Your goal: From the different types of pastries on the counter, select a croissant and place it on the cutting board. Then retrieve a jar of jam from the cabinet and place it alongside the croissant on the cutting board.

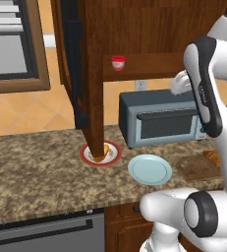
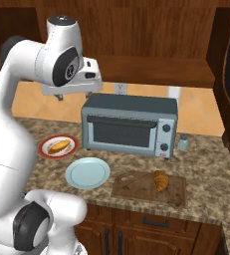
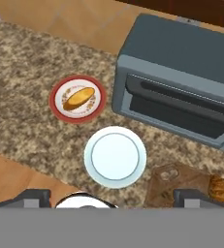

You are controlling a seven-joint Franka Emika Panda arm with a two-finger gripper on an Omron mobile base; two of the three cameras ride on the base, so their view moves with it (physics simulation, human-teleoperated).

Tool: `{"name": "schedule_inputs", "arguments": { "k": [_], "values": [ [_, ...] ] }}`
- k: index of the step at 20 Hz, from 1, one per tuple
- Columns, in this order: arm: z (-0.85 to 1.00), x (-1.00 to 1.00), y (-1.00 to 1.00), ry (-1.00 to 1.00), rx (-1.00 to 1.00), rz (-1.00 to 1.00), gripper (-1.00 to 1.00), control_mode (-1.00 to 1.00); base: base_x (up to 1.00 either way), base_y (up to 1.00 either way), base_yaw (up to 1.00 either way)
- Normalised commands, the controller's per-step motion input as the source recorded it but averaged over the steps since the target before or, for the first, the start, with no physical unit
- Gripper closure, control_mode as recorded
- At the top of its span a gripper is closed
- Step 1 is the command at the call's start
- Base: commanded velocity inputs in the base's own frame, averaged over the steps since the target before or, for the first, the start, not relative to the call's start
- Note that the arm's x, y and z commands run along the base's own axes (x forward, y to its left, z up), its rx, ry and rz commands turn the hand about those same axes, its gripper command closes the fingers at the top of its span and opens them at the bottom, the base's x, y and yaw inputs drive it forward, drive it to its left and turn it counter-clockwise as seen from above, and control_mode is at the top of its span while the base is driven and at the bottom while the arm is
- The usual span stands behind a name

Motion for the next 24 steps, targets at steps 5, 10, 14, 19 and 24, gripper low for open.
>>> {"name": "schedule_inputs", "arguments": {
  "k": [5, 10, 14, 19, 24],
  "values": [
    [0.32, 0.98, 0.31, -0.48, 0.0, 0.04, -1.0, -1.0, 0.0, 0.0, 0.0],
    [0.13, 1.0, 0.38, -0.27, 0.02, 0.06, -1.0, -1.0, 0.0, 0.0, 0.0],
    [0.59, 0.83, 0.08, -0.01, 0.24, 0.12, -1.0, -1.0, 0.0, 0.0, 0.0],
    [0.42, 0.56, 0.19, 0.0, 0.15, 0.11, -1.0, -1.0, 0.0, 0.0, 0.0],
    [-0.03, 0.38, 0.49, -0.14, 0.0, 0.06, -1.0, -1.0, 0.0, 0.0, 0.0]
  ]
}}
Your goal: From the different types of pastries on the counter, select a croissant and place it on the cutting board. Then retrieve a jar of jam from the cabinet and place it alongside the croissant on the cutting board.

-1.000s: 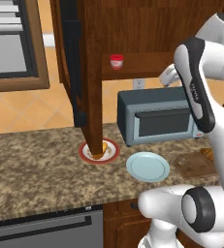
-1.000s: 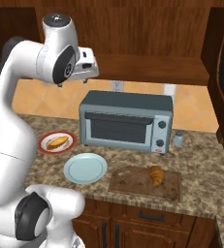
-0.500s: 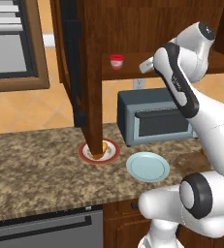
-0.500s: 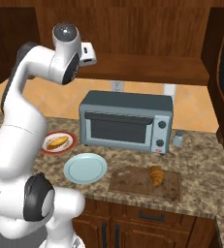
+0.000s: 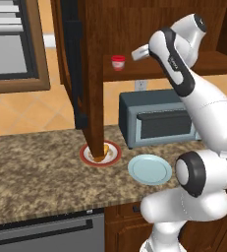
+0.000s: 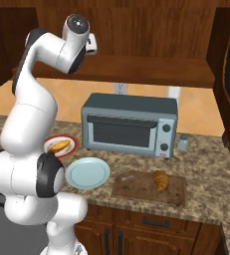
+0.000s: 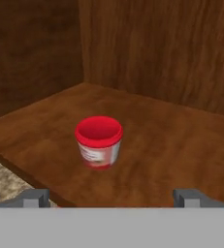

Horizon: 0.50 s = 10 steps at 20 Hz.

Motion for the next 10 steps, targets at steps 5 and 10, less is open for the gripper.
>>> {"name": "schedule_inputs", "arguments": {
  "k": [5, 10],
  "values": [
    [-0.16, 0.34, 0.37, -0.26, 0.0, 0.09, -1.0, -1.0, 0.0, 0.0, 0.0],
    [0.13, 0.45, 0.13, -0.04, 0.02, 0.09, -1.0, -1.0, 0.0, 0.0, 0.0]
  ]
}}
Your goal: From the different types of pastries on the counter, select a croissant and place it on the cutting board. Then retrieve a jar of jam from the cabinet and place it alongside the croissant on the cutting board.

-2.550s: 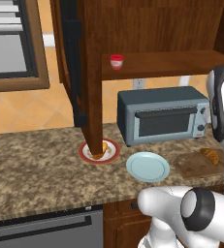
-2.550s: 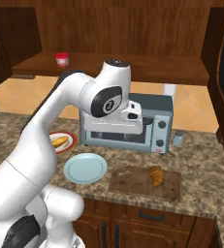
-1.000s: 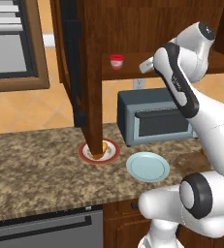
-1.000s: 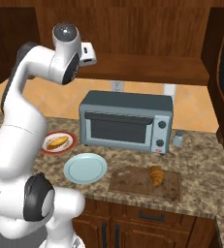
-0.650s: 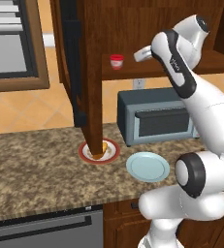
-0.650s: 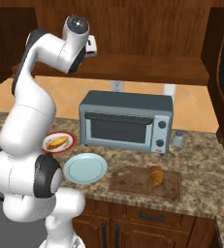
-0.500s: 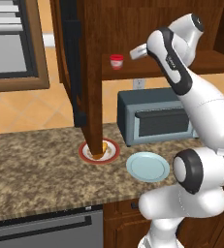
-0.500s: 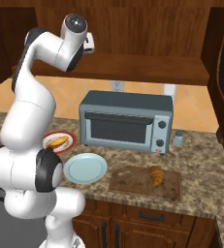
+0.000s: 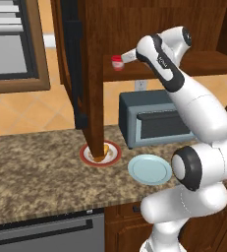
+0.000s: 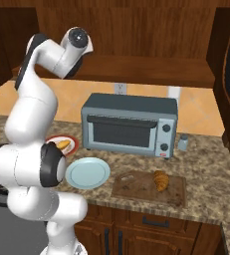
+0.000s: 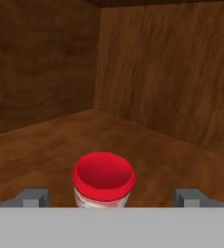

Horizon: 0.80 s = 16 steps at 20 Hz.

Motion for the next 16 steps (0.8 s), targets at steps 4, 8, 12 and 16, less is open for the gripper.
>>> {"name": "schedule_inputs", "arguments": {
  "k": [4, 8, 12, 16],
  "values": [
    [0.53, 0.51, 0.0, 0.11, 0.06, 0.02, -1.0, -1.0, 0.0, 0.0, 0.0],
    [0.36, 0.33, 0.0, 0.1, 0.04, 0.0, -1.0, -1.0, 0.0, 0.0, 0.0],
    [0.0, 0.0, 0.0, 0.01, 0.02, 0.06, -1.0, -1.0, 0.0, 0.0, 0.0],
    [0.0, -0.09, 0.0, 0.01, 0.01, 0.1, -1.0, -1.0, 0.0, 0.0, 0.0]
  ]
}}
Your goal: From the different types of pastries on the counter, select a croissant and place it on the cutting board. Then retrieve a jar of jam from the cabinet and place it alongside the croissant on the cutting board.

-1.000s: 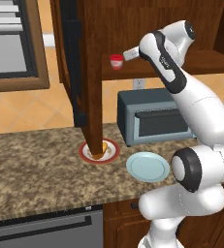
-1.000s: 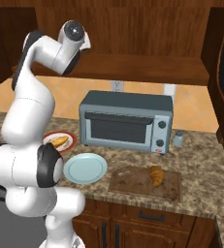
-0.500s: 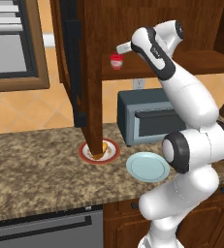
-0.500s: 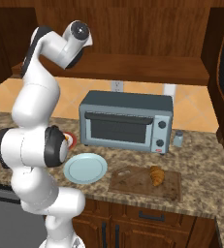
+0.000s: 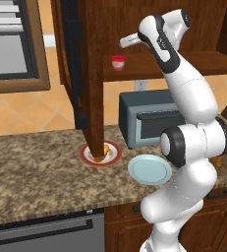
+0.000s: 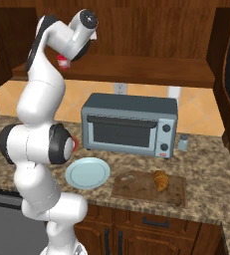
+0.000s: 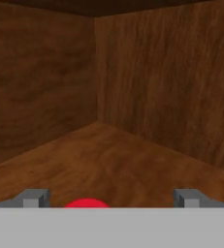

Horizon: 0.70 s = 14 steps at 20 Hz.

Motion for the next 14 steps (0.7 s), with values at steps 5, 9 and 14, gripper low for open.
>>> {"name": "schedule_inputs", "arguments": {
  "k": [5, 9, 14],
  "values": [
    [-0.03, -0.18, -0.01, 0.0, 0.01, 0.14, -1.0, -1.0, 0.0, 0.0, 0.0],
    [-0.23, -0.22, -0.22, -0.05, 0.0, 0.18, -1.0, -1.0, 0.0, 0.0, 0.0],
    [-0.12, -0.06, -0.27, -0.06, 0.02, 0.21, -1.0, -1.0, 0.0, 0.0, 0.0]
  ]
}}
